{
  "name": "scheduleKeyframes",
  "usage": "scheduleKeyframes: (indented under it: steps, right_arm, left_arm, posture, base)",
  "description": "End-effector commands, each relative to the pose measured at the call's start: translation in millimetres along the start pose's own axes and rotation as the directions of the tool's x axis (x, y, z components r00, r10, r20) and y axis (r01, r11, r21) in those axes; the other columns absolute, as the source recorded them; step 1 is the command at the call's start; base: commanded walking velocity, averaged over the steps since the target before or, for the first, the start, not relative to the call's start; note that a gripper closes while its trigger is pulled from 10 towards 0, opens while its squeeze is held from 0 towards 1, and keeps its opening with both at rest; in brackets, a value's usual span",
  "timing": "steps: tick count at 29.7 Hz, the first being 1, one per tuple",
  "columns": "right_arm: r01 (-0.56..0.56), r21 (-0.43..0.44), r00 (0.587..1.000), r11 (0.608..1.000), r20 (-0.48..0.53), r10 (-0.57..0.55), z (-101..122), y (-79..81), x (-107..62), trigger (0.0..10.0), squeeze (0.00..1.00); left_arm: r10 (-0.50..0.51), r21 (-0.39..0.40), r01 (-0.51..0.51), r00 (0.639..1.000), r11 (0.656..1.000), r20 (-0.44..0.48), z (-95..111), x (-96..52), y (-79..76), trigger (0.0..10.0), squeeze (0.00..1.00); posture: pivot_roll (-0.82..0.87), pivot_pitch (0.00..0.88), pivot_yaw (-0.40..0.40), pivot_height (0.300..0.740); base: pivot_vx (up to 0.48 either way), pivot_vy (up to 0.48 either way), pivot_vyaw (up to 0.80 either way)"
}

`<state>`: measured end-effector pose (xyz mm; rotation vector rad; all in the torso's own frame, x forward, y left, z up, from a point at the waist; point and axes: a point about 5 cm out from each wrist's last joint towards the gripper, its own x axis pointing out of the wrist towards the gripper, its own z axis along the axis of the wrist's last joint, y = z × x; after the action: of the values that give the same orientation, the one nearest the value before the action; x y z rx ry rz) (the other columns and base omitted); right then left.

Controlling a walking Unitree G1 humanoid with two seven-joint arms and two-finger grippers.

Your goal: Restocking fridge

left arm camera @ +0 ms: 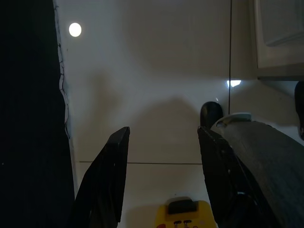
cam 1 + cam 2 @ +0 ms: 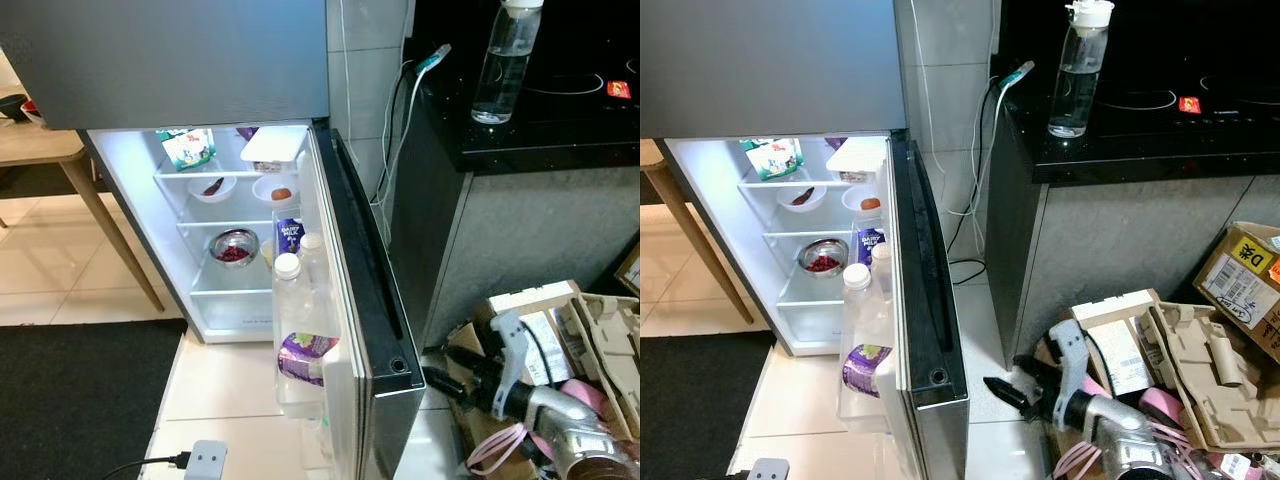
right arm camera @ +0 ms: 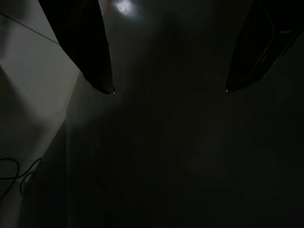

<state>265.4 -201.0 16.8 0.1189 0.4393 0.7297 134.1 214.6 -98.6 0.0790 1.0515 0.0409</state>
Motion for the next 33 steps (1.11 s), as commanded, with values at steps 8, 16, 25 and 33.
scheduleKeyframes:
  steps: [8,16,25,33]
  right_arm:
    - [0.019,-0.040,0.997,0.999,-0.070,-0.022,-17,21.4,24.9,10.0,0.00]
    - [-0.011,-0.084,0.997,0.996,-0.081,0.004,-14,26.4,32.5,10.0,0.00]
    - [-0.065,-0.137,0.995,0.989,-0.081,0.054,-6,32.4,42.0,10.0,0.00]
    - [-0.044,-0.136,0.995,0.990,-0.097,0.031,-8,32.0,45.3,10.0,0.00]
  left_arm:
    - [0.007,-0.014,-0.007,1.000,1.000,-0.009,-5,-0.7,-1.7,10.0,0.00]
    - [0.013,-0.018,-0.013,1.000,1.000,-0.016,-7,-1.2,-1.6,10.0,0.00]
    - [0.016,-0.026,-0.016,1.000,1.000,-0.019,-9,-1.5,-3.2,10.0,0.00]
    - [0.017,-0.034,-0.018,1.000,0.999,-0.017,-8,-1.1,-4.3,10.0,0.00]
  posture:
    - [-0.18,0.000,0.013,0.740]
    - [-0.18,0.000,0.005,0.740]
    - [-0.17,0.000,-0.001,0.740]
    - [-0.16,0.000,-0.003,0.740]
  base:
    - [0.000,0.000,0.78]
    - [0.000,0.000,0.78]
    - [0.000,0.000,0.78]
    - [0.000,0.000,0.78]
